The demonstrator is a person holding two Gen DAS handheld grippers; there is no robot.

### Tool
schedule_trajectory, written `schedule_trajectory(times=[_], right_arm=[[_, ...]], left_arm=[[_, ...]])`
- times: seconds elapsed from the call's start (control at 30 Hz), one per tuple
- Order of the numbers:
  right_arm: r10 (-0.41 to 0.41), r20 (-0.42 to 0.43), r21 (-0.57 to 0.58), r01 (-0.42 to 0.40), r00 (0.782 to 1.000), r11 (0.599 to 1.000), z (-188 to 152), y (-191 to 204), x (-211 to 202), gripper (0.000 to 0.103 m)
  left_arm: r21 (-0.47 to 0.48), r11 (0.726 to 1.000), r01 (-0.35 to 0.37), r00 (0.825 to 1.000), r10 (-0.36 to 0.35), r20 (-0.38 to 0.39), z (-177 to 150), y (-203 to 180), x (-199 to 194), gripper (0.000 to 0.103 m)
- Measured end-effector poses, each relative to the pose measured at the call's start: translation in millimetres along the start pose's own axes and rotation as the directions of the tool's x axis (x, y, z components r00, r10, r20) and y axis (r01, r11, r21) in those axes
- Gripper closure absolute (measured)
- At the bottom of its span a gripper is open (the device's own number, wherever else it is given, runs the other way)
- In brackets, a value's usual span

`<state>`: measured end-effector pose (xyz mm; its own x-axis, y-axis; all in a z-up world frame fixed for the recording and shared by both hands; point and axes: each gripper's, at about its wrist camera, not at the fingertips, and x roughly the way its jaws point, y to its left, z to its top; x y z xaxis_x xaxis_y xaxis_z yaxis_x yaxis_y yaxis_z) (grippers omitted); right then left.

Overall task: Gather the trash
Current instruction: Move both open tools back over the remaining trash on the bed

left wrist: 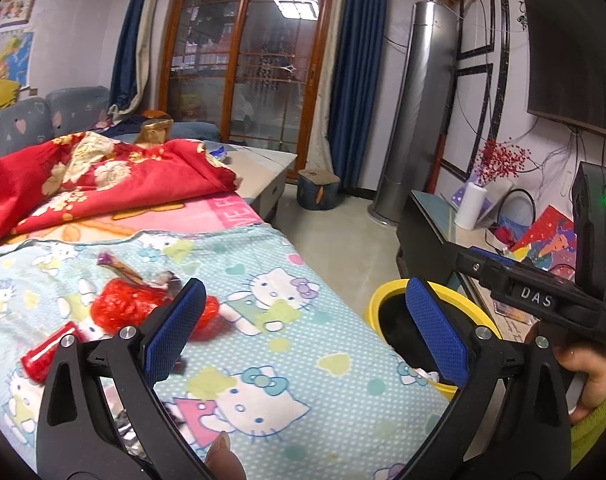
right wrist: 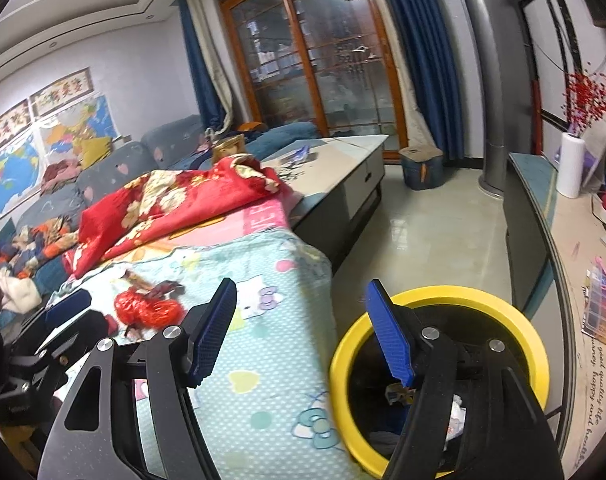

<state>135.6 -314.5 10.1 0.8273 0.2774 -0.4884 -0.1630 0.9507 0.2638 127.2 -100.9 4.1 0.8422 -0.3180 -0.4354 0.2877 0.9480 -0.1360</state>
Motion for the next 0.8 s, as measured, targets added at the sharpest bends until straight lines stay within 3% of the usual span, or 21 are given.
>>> schedule_trajectory(times=[0.8], right_arm=[[0.145, -0.074, -0.158, -0.155, 0.987, 0.975, -13, 97, 23, 0.037]], left_arm=[[-0.116, 0.983, -0.144, 0.988, 0.149, 0.04, 2, 86, -33, 0.011]])
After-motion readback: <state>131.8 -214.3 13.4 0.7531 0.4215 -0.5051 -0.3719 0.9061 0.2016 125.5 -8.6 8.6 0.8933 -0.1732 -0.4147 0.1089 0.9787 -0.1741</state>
